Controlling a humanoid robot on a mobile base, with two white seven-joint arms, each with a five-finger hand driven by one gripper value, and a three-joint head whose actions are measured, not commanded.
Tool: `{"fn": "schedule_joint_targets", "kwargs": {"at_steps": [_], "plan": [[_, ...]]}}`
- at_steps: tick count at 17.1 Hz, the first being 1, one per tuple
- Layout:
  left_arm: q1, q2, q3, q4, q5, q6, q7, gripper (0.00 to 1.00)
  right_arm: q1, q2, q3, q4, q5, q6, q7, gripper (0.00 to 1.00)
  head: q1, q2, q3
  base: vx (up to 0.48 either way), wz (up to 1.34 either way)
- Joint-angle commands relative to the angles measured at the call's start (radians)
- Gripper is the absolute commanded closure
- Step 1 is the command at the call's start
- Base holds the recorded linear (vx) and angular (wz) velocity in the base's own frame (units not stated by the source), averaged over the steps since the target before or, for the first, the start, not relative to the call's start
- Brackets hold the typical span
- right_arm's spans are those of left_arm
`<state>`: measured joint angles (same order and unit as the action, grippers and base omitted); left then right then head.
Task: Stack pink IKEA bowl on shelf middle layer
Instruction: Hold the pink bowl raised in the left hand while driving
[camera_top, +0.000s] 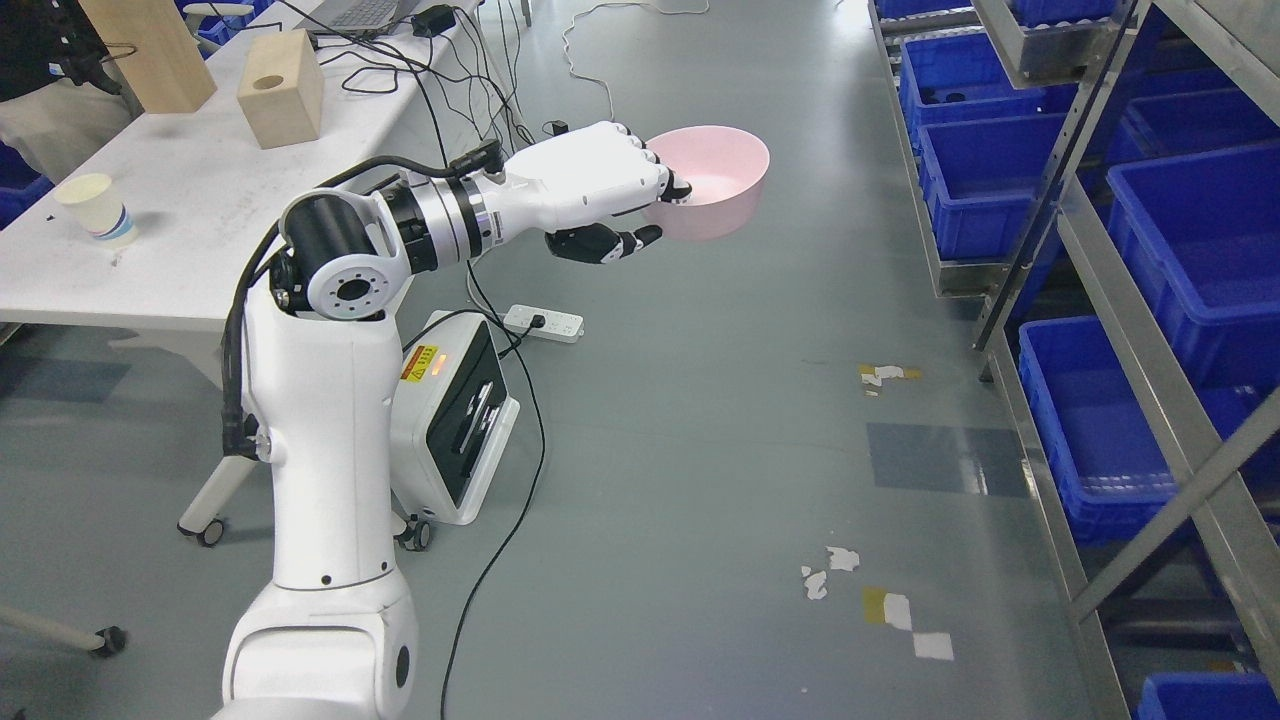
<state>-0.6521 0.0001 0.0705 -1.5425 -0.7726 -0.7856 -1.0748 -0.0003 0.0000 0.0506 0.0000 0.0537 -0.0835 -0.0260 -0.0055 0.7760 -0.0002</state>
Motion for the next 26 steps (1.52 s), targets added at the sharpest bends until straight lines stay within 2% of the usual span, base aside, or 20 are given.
{"fn": "schedule_joint_targets", "kwargs": {"at_steps": [1,13,26], "plan": [[0.002,0.017,0.000,-0.001,-0.001,0.000,0.000,0.99,0.023,-0.017,0.000,-0.017,0.000,0.001,0.000,0.00,0.0000,0.000,0.000,0.342,0.12],[0.002,0.017,-0.001,0.001,-0.001,0.000,0.000,0.99,0.023,-0.017,0.000,-0.017,0.000,0.001,0.000,0.00,0.0000,0.000,0.000,0.223,0.01],[0.002,0.017,-0.006,0.001,0.001,0.000,0.000,0.99,0.023,-0.017,0.000,-0.017,0.000,0.001,0.000,0.00,0.0000,0.000,0.000,0.027,-0.09]]}}
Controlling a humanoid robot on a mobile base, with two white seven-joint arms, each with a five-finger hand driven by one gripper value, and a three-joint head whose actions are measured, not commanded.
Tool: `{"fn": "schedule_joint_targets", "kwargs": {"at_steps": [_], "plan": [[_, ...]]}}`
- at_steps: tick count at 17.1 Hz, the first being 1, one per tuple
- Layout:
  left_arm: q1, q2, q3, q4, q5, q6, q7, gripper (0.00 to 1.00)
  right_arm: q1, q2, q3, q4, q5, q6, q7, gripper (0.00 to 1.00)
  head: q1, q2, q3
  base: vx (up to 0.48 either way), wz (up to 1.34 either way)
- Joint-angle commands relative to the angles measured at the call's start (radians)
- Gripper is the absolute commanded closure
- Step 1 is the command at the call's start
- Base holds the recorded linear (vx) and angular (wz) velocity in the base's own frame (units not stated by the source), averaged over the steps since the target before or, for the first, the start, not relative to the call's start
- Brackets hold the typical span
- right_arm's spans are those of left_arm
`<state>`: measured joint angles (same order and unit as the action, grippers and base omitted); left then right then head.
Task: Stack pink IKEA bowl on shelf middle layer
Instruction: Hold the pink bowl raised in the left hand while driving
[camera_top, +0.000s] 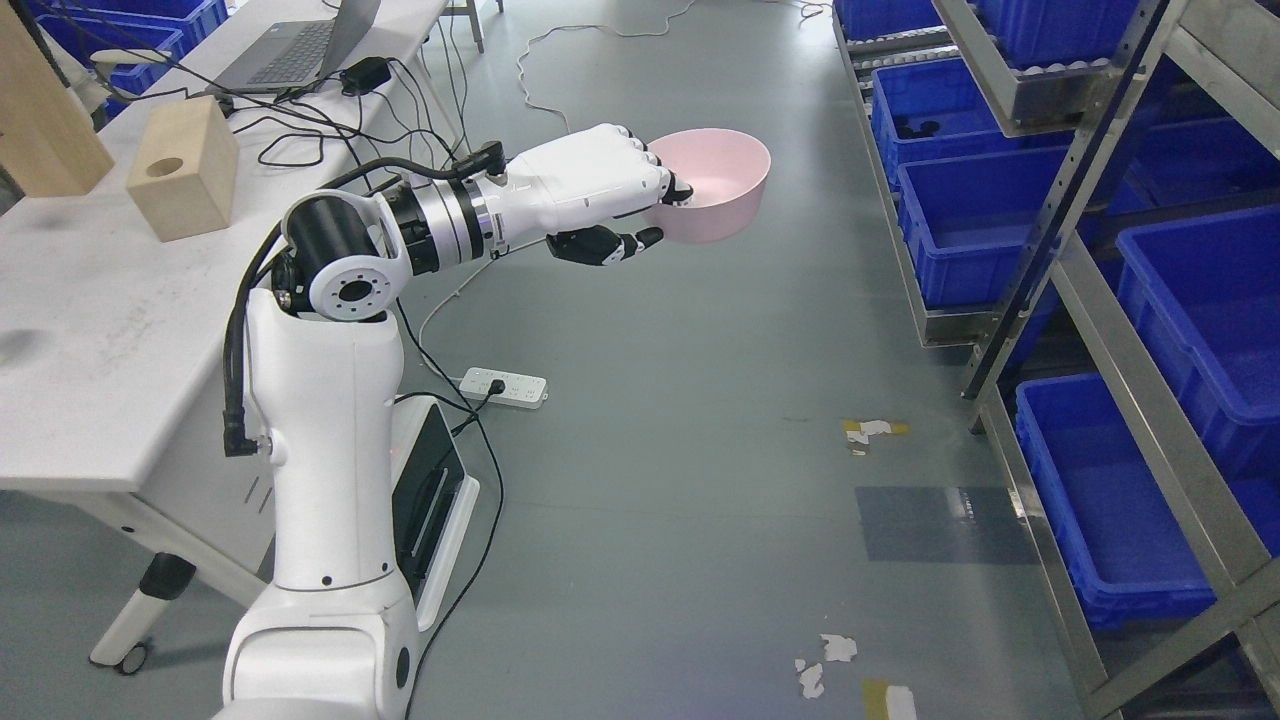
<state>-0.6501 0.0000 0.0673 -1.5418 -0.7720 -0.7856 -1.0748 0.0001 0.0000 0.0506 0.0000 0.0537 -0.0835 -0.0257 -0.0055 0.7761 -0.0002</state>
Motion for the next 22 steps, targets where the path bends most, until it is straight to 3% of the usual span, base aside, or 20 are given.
{"fn": "schedule_joint_targets", "kwargs": {"at_steps": [1,8,19,22], "plan": [[0.000,0.017,-0.004,0.000,0.000,0.000,0.001,0.99,0.023,-0.018,0.000,-0.017,0.000,0.001,0.000,0.00,0.0000,0.000,0.000,0.025,-0.23],[-0.034,0.017,-0.021,0.000,0.003,0.000,0.015,0.99,0.023,-0.018,0.000,-0.017,0.000,0.001,0.000,0.00,0.0000,0.000,0.000,0.045,-0.70],[-0.268,0.017,-0.009,0.029,-0.009,0.000,0.013,0.99,0.023,-0.018,0.000,-0.017,0.000,0.001,0.000,0.00,0.0000,0.000,0.000,0.023,-1.20],[-0.289,0.095,0.003,0.121,-0.024,0.000,0.013,0.99,0.023,-0.018,0.000,-0.017,0.000,0.001,0.000,0.00,0.0000,0.000,0.000,0.022,-0.87]]}}
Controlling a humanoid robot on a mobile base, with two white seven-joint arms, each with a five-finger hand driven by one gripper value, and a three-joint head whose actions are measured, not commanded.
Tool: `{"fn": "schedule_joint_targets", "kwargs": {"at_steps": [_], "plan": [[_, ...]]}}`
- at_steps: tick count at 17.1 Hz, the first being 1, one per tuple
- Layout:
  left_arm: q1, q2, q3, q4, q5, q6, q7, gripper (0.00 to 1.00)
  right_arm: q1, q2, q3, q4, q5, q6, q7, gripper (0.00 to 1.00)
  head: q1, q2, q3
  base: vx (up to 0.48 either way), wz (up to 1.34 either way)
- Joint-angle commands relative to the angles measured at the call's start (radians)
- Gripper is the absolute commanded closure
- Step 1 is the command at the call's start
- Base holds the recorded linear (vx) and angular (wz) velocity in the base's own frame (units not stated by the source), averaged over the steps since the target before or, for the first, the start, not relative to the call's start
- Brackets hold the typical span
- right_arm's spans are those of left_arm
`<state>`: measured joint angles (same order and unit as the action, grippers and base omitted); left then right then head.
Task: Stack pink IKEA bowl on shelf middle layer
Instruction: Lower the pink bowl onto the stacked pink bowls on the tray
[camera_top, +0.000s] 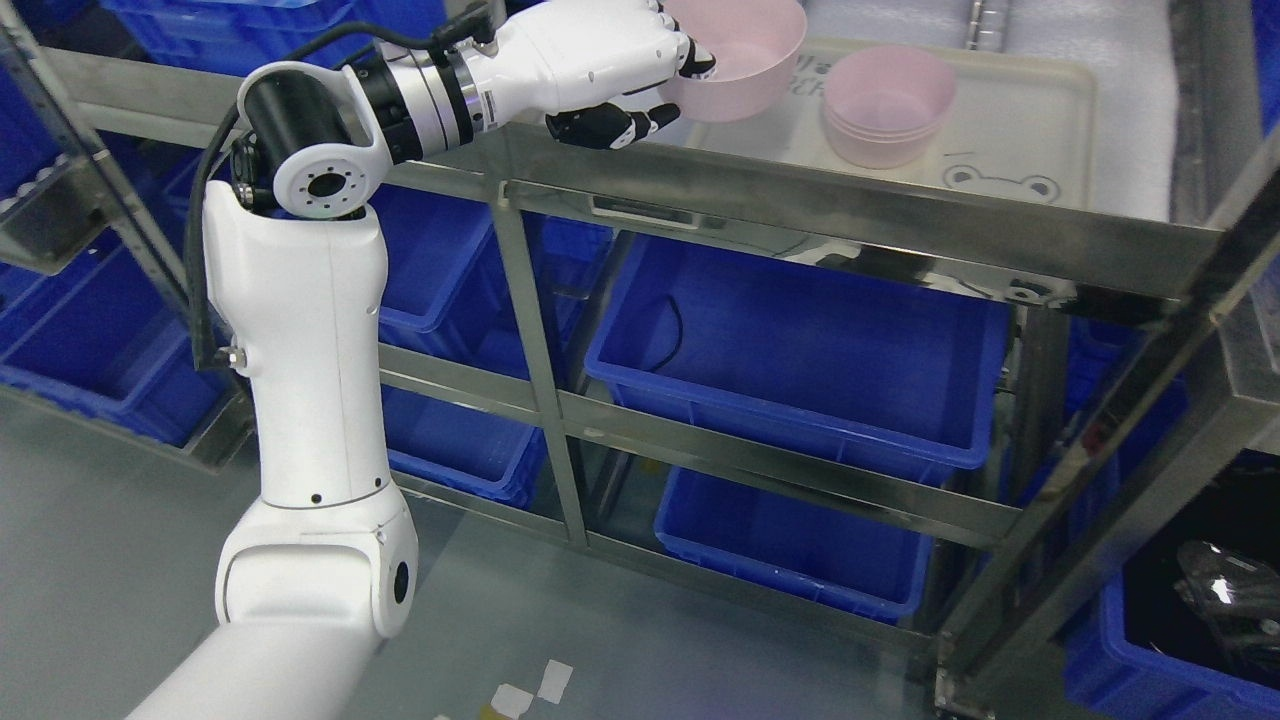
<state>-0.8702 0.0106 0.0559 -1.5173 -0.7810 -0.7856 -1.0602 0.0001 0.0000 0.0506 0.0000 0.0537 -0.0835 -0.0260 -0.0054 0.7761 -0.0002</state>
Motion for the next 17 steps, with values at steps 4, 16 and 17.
{"fn": "schedule_joint_targets", "kwargs": {"at_steps": [4,16,17], "plan": [[-0.082,0.123,0.005,0.167,-0.056,0.000,-0.003,0.99,0.023,-0.017,0.000,-0.017,0.000,0.001,0.000,0.00,0.0000,0.000,0.000,0.036,-0.57],[-0.144,0.097,-0.108,0.281,-0.162,0.000,-0.001,0.98,0.023,-0.017,0.000,-0.017,0.000,0.001,0.000,0.00,0.0000,0.000,0.000,0.030,-0.24],[-0.154,0.092,-0.117,0.298,-0.164,0.000,-0.001,0.98,0.023,-0.017,0.000,-0.017,0.000,0.001,0.000,0.00,0.0000,0.000,0.000,0.000,0.00]]}}
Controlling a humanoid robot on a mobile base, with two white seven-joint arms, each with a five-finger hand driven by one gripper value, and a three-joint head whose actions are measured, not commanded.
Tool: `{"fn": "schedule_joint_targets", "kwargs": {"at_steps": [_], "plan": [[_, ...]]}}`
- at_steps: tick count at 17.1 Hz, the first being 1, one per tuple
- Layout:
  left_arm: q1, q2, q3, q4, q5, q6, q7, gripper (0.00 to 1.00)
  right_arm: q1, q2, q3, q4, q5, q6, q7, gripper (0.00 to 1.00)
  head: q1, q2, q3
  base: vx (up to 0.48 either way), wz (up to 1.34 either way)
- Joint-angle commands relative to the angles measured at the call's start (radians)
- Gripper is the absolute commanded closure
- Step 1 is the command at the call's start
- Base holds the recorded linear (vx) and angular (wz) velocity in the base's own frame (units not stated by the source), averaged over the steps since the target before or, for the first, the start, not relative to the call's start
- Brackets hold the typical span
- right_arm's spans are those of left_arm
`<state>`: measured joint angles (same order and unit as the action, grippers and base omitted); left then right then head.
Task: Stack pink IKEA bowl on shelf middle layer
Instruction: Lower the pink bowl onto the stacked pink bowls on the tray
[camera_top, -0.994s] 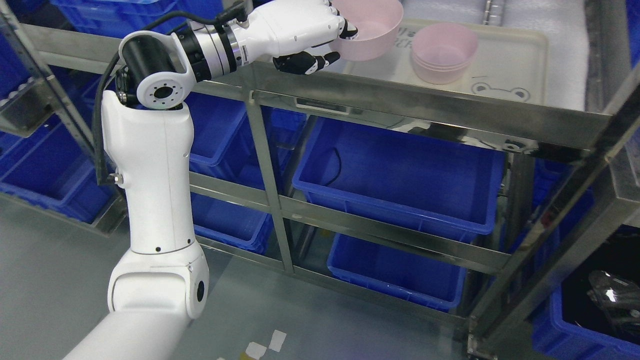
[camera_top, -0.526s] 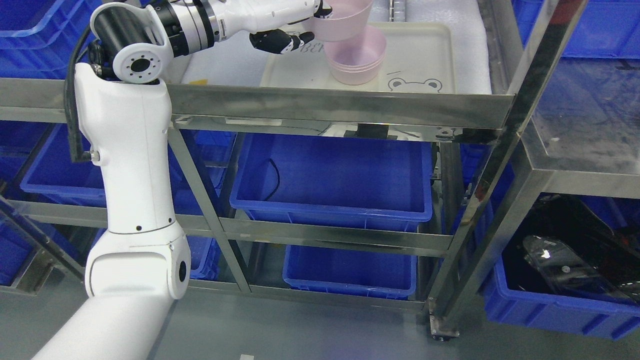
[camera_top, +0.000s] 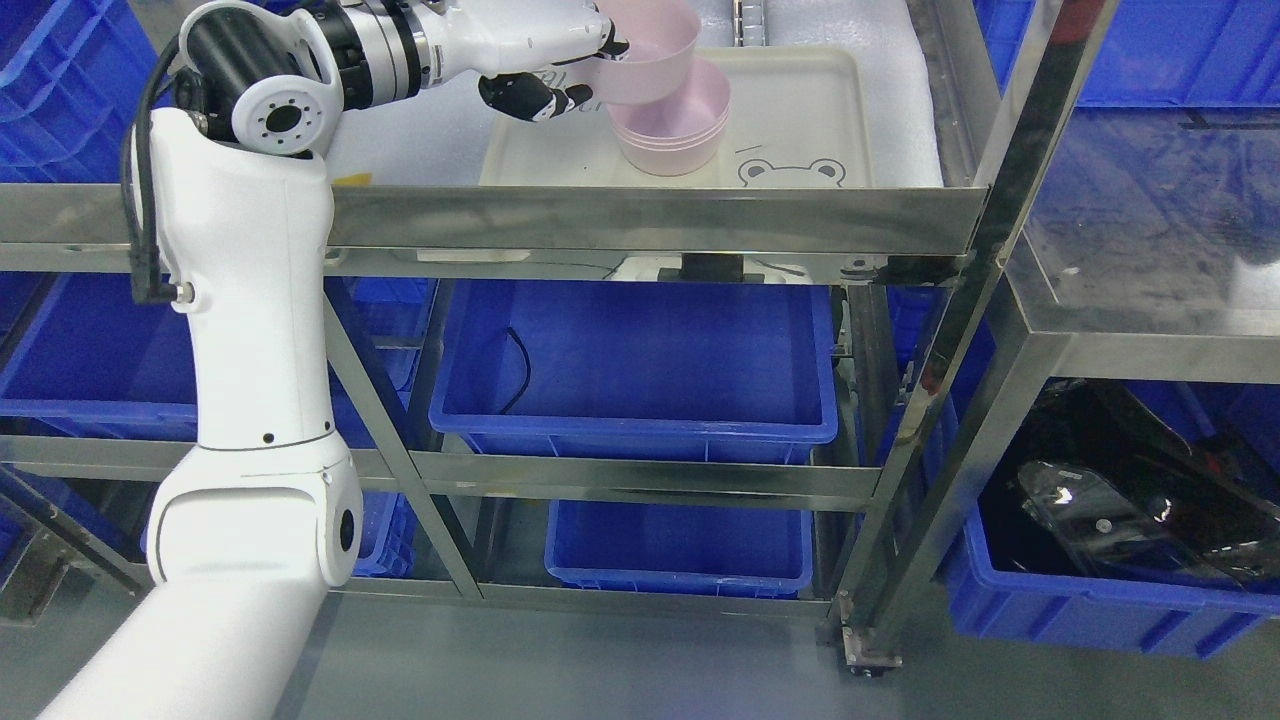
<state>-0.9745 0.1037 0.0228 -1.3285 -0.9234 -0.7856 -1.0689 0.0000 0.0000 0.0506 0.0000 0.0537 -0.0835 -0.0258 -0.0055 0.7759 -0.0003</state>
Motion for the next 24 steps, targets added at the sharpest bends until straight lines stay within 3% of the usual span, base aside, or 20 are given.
{"fn": "schedule_joint_targets", "kwargs": {"at_steps": [1,8,15,19,22,24], "plan": [[-0.061,-0.002,-0.089,0.123,-0.037,0.000,0.009,0.98,0.023,-0.017,0.000,-0.017,0.000,0.001,0.000,0.00,0.0000,0.000,0.000,0.000,0.00],[-0.078,-0.048,-0.122,0.239,-0.089,0.000,0.033,0.98,0.023,-0.017,0.000,-0.017,0.000,0.001,0.000,0.00,0.0000,0.000,0.000,0.000,0.01],[-0.078,-0.055,-0.119,0.253,-0.134,0.000,0.060,0.96,0.023,-0.017,0.000,-0.017,0.000,0.001,0.000,0.00,0.0000,0.000,0.000,0.000,0.00],[-0.078,-0.053,-0.110,0.244,-0.134,0.000,0.076,0.82,0.023,-0.017,0.000,-0.017,0.000,0.001,0.000,0.00,0.0000,0.000,0.000,0.000,0.00],[-0.082,-0.044,-0.110,0.244,-0.134,0.000,0.078,0.63,0.023,-0.017,0.000,-0.017,0.000,0.001,0.000,0.00,0.0000,0.000,0.000,0.000,0.00],[-0.084,-0.042,-0.107,0.244,-0.134,0.000,0.078,0.60,0.023,-0.017,0.000,-0.017,0.000,0.001,0.000,0.00,0.0000,0.000,0.000,0.000,0.00]]}}
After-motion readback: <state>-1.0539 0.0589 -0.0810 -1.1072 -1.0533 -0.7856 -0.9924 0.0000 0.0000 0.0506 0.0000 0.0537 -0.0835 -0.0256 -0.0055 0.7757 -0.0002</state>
